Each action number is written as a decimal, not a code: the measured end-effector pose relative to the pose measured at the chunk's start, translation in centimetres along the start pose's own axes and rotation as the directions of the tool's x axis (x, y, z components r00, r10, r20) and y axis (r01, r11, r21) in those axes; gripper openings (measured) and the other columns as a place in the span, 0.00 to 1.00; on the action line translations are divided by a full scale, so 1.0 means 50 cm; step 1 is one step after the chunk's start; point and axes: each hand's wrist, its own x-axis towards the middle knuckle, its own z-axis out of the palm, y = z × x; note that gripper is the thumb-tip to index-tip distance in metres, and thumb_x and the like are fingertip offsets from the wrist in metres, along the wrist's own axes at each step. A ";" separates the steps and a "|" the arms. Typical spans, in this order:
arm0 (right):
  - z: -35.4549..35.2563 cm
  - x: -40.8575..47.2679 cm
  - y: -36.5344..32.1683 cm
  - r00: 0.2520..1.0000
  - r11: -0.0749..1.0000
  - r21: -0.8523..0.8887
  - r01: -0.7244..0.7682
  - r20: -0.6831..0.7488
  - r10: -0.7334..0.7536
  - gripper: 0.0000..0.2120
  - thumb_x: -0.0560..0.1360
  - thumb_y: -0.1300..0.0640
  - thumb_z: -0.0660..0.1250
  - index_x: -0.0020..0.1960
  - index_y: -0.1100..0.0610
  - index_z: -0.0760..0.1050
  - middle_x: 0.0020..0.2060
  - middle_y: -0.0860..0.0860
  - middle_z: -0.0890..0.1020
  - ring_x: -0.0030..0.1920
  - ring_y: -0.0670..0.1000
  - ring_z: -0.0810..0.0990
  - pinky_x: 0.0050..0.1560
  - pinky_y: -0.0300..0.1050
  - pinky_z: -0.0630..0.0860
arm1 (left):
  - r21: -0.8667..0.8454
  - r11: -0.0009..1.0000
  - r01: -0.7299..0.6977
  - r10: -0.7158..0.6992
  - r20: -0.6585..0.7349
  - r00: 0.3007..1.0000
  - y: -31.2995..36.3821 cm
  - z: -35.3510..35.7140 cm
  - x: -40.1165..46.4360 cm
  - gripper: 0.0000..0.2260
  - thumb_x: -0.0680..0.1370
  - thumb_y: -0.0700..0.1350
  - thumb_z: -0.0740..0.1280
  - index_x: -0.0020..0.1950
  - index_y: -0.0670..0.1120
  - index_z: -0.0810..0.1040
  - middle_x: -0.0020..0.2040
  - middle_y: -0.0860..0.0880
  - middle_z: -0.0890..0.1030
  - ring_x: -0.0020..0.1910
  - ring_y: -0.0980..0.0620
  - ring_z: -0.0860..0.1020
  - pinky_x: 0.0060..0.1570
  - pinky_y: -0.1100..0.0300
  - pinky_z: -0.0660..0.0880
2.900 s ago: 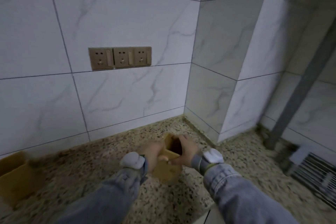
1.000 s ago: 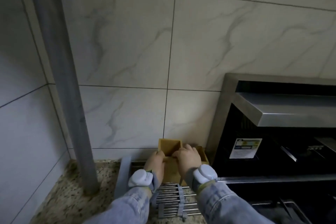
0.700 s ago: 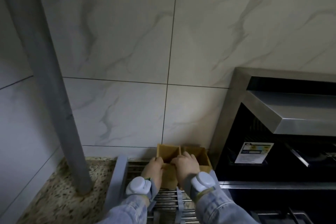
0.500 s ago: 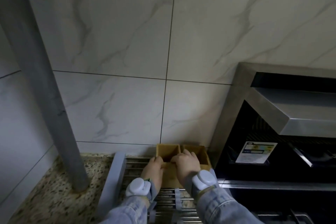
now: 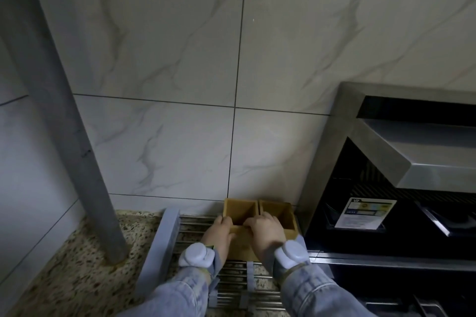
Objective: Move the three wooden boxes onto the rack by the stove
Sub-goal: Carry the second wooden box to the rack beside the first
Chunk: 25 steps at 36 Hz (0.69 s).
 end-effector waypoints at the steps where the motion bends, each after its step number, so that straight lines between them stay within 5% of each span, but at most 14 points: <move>1: 0.000 -0.001 0.000 1.000 1.000 0.001 0.003 -0.001 -0.003 0.14 0.79 0.56 0.59 0.62 0.51 0.76 0.60 0.52 0.79 0.63 0.55 0.72 0.66 0.49 0.65 | -0.016 1.000 0.009 -0.009 -0.012 1.000 0.002 0.002 0.000 0.13 0.82 0.41 0.57 0.65 0.38 0.67 0.71 0.39 0.65 0.65 0.42 0.72 0.61 0.55 0.70; 5: -0.001 -0.007 -0.003 1.000 1.000 -0.005 0.005 -0.013 -0.005 0.14 0.80 0.57 0.58 0.63 0.52 0.76 0.61 0.52 0.79 0.64 0.55 0.71 0.67 0.49 0.65 | -0.144 0.990 -0.005 0.000 -0.033 0.999 0.009 0.015 -0.010 0.18 0.83 0.34 0.51 0.72 0.30 0.59 0.74 0.33 0.59 0.70 0.38 0.66 0.46 0.65 0.65; 13: -0.012 -0.017 0.001 0.999 1.000 -0.023 0.019 0.049 -0.018 0.19 0.79 0.59 0.60 0.68 0.51 0.70 0.66 0.53 0.74 0.68 0.55 0.68 0.69 0.51 0.63 | -0.025 0.995 0.097 -0.095 0.055 0.994 0.015 0.014 -0.008 0.18 0.82 0.38 0.57 0.71 0.41 0.60 0.77 0.37 0.54 0.67 0.36 0.70 0.62 0.49 0.71; 18: -0.016 -0.031 0.005 0.997 0.999 0.030 0.038 0.072 -0.040 0.24 0.77 0.59 0.63 0.72 0.49 0.65 0.71 0.51 0.68 0.71 0.54 0.66 0.71 0.50 0.62 | 0.013 0.995 0.101 -0.102 0.079 0.992 0.009 0.009 -0.012 0.26 0.82 0.43 0.59 0.77 0.48 0.51 0.79 0.35 0.44 0.71 0.36 0.68 0.69 0.49 0.68; 25: -0.029 -0.046 -0.016 0.999 0.997 0.061 0.047 -0.003 -0.047 0.26 0.75 0.62 0.65 0.72 0.51 0.65 0.70 0.51 0.67 0.69 0.55 0.68 0.71 0.50 0.66 | 0.048 0.994 0.101 -0.100 -0.021 0.995 0.000 0.001 -0.058 0.32 0.80 0.47 0.61 0.78 0.53 0.44 0.79 0.39 0.45 0.76 0.38 0.60 0.71 0.49 0.66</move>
